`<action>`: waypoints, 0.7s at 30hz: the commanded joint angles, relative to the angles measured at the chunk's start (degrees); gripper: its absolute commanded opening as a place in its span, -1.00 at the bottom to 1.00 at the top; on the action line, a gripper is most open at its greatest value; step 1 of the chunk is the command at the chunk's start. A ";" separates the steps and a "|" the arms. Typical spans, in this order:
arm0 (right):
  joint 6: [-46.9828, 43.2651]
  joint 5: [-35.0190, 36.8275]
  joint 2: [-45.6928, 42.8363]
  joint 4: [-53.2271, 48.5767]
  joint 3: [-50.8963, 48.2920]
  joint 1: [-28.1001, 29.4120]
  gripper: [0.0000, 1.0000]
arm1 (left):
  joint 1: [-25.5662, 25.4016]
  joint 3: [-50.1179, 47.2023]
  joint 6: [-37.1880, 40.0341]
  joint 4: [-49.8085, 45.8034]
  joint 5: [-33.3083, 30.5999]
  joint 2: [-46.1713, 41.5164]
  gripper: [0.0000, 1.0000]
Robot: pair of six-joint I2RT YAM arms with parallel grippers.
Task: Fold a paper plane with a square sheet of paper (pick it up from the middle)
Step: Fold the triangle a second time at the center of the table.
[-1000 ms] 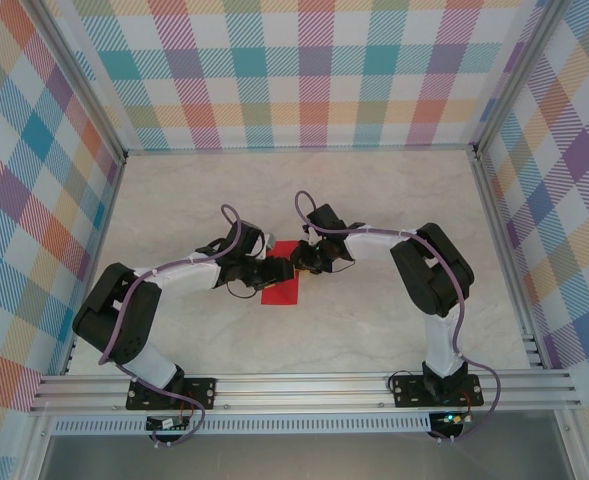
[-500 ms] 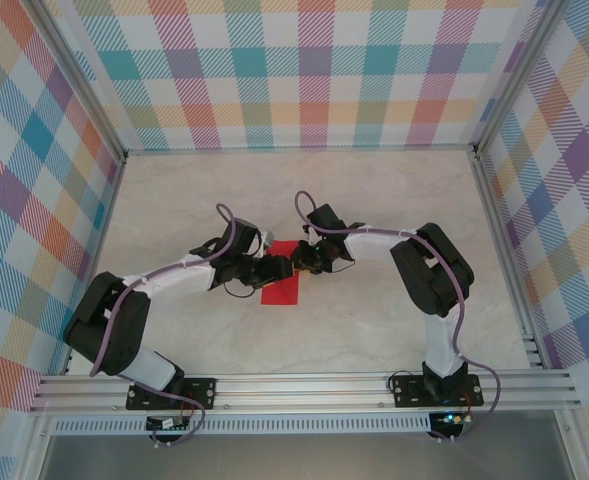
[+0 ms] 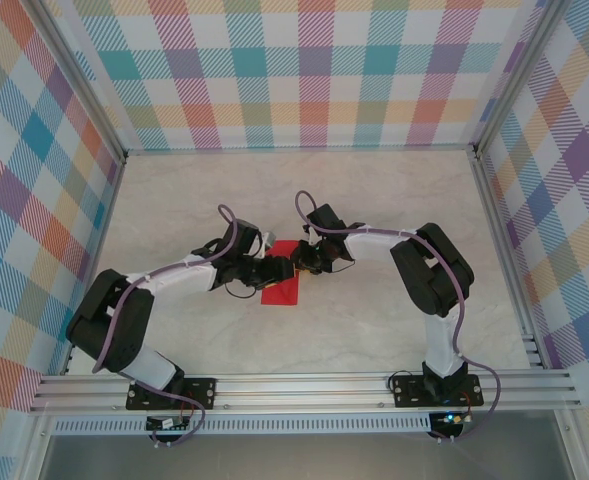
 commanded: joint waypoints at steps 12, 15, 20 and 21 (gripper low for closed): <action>-0.58 1.10 -6.63 0.25 -2.89 -0.21 -0.47 | 0.62 -0.81 -1.14 3.72 -4.84 2.87 -0.22; -0.79 0.83 -8.81 0.94 -4.55 -0.31 -0.46 | 0.70 -1.18 -1.12 3.68 -5.22 3.09 -0.33; -1.41 -2.52 -9.43 2.39 -6.19 -0.32 -0.48 | 0.70 -1.26 -1.08 3.70 -5.57 3.32 -0.51; -1.42 -3.10 -9.29 2.79 -6.45 -0.32 -0.49 | 0.70 -1.27 -1.04 3.68 -5.69 3.27 -0.54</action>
